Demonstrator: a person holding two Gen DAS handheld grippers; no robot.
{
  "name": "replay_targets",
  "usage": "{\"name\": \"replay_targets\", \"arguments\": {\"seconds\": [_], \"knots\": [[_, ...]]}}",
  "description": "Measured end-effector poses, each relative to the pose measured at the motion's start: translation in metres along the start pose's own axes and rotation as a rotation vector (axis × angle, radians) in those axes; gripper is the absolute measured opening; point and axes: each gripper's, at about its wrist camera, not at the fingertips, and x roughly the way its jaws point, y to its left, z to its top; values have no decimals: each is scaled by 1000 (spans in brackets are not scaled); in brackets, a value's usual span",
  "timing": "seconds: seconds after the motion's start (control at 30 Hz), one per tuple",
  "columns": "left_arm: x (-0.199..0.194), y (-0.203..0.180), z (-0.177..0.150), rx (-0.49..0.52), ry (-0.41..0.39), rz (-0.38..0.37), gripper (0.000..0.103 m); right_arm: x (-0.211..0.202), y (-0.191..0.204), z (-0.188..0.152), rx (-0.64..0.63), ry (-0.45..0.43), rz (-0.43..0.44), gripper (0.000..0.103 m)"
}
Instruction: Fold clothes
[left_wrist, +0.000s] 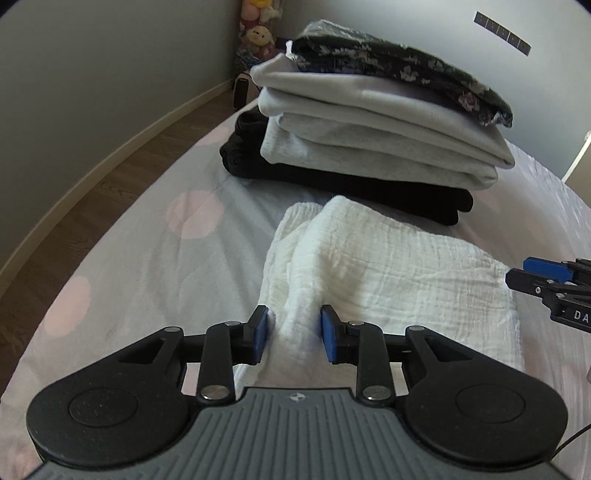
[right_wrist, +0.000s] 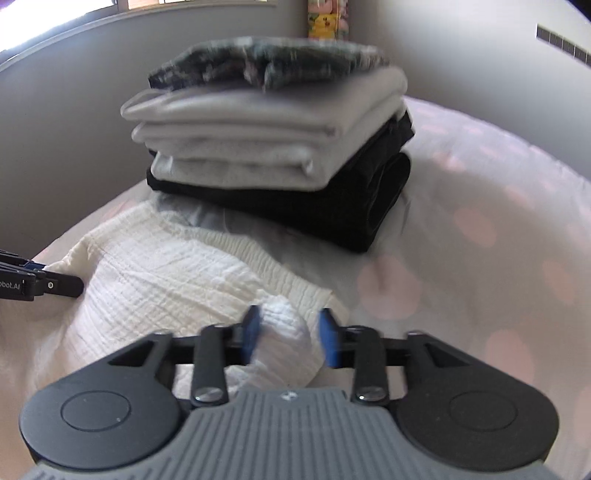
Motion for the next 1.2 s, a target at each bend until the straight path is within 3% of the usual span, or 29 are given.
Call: {"name": "replay_targets", "arguments": {"seconds": [0.13,0.4,0.53,0.7,0.9,1.0,1.2], "knots": [[-35,-1,-5,25,-51,27,34,-39,14,5,-49,-35,20,48],[-83,-18,-46,224,-87,38,34,-88,59,-27,-138,0,165,48],[-78,-18,-65,259,-54,61,31,-85,75,-50,-167,54,203,49],[-56,0,-75,180,-4,58,27,-62,74,-64,-140,128,182,53],[-34,9,-79,175,29,49,27,-32,61,-74,-72,201,203,59],[-35,9,-78,178,32,51,28,-35,60,-71,-71,209,203,64],[-65,0,-78,202,-10,65,28,-45,59,-61,-85,218,200,64]]}}
